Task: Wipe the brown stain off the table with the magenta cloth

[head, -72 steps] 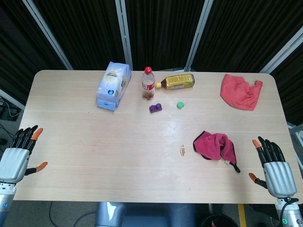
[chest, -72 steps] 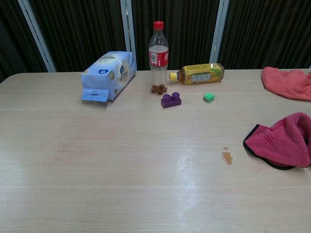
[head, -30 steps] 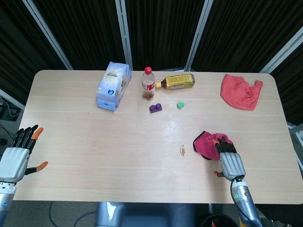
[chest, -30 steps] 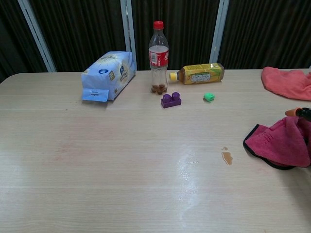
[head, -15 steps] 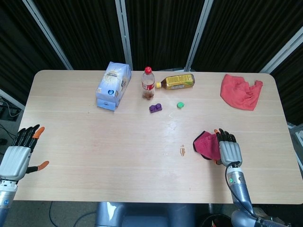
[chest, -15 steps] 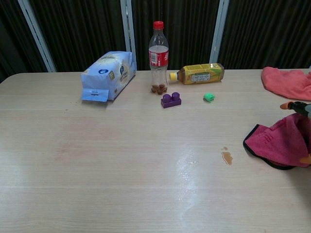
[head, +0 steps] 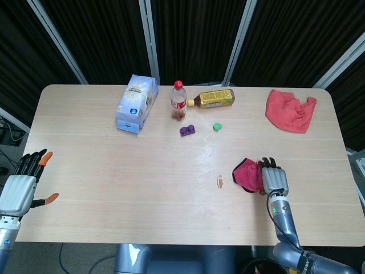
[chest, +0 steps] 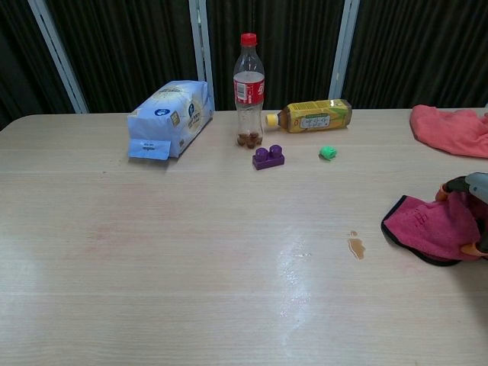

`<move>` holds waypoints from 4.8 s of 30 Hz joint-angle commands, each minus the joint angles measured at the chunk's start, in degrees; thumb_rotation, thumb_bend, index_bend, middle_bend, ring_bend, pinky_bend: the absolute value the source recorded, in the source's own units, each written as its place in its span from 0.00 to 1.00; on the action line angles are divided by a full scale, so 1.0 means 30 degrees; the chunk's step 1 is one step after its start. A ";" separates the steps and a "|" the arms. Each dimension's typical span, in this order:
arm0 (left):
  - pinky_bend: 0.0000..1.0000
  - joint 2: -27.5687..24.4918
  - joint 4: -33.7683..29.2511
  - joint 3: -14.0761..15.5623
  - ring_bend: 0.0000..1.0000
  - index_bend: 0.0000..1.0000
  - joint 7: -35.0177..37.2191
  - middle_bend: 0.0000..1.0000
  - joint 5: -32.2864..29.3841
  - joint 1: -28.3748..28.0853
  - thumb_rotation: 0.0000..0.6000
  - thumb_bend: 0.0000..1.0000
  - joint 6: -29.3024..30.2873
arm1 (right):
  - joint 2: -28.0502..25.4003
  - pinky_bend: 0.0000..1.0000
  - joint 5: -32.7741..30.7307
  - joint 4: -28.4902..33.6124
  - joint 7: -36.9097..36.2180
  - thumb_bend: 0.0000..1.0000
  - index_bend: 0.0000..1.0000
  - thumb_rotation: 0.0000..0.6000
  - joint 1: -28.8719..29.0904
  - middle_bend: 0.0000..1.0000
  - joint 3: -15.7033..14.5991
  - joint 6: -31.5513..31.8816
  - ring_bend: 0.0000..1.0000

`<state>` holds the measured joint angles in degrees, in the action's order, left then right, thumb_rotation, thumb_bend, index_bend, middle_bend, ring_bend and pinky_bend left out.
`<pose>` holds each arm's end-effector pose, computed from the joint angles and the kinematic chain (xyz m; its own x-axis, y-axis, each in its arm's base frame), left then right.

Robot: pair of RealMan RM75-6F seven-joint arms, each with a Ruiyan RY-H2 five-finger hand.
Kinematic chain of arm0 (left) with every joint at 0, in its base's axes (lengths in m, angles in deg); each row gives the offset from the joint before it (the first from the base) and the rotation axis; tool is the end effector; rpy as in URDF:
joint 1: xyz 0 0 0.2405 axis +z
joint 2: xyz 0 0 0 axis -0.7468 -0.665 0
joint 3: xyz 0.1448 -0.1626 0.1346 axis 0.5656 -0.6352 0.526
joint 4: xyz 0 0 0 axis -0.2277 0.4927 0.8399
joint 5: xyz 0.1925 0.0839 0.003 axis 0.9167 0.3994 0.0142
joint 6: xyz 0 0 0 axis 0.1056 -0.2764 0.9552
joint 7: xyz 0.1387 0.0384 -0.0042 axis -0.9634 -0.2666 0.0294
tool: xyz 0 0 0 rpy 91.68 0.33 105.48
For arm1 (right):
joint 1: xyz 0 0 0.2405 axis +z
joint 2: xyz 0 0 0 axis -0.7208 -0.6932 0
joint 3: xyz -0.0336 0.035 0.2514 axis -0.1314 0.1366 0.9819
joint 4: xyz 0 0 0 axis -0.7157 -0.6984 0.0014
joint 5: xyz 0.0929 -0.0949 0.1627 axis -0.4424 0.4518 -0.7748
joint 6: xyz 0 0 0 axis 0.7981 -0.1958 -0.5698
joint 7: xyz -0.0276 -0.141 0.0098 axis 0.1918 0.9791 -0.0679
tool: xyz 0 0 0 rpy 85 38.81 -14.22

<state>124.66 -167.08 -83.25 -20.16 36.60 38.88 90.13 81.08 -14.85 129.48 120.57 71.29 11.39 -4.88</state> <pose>-0.2924 0.2022 0.1355 0.4002 0.0419 0.9155 0.9134 -0.0998 -0.3947 -0.2815 -0.2944 -0.0079 0.4687 -0.3558 0.8085 -0.8406 0.1018 0.5321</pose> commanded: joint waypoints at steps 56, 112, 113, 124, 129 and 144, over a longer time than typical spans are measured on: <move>0.00 -0.0035 0.0075 -0.0318 0.00 0.00 0.0950 0.00 -0.0285 0.0014 1.00 0.00 0.0342 | 0.2118 0.81 0.2465 -0.1891 -0.0655 0.55 0.78 1.00 0.0703 0.70 -0.0325 0.2187 0.64; 0.00 0.0211 0.0088 -0.0227 0.00 0.00 0.1203 0.00 0.0273 0.0018 1.00 0.00 0.0726 | -0.2255 0.42 0.0321 0.1383 -0.0893 0.15 0.20 1.00 0.1468 0.14 0.2161 0.1327 0.09; 0.00 0.0205 0.0093 -0.0225 0.00 0.00 0.1208 0.00 0.0278 0.0023 1.00 0.00 0.0735 | -0.2386 0.33 0.0073 0.1528 -0.0613 0.10 0.11 1.00 0.1533 0.06 0.2081 0.1185 0.04; 0.00 0.0135 0.0119 -0.0246 0.00 0.00 0.1273 0.00 0.0195 0.0030 1.00 0.00 0.0703 | -0.3852 0.10 0.0175 0.2780 0.0039 0.00 0.00 1.00 0.1152 0.00 0.1093 0.2173 0.00; 0.00 0.0096 0.0110 -0.0215 0.00 0.00 0.1093 0.00 0.0133 0.0049 1.00 0.00 0.0652 | -0.5666 0.10 0.2166 0.4577 -0.1543 0.00 0.00 1.00 -0.0321 0.00 -0.0105 0.3181 0.00; 0.00 0.0020 -0.0029 -0.0080 0.00 0.00 0.0113 0.00 0.0155 0.0333 1.00 0.00 0.0991 | -0.8853 0.06 1.0064 0.5147 -0.7256 0.00 0.00 1.00 -0.5013 0.00 -0.3643 0.8647 0.00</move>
<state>124.75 -167.15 -83.55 -19.71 37.05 39.79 93.01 55.23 12.80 146.21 100.99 58.37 1.82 18.49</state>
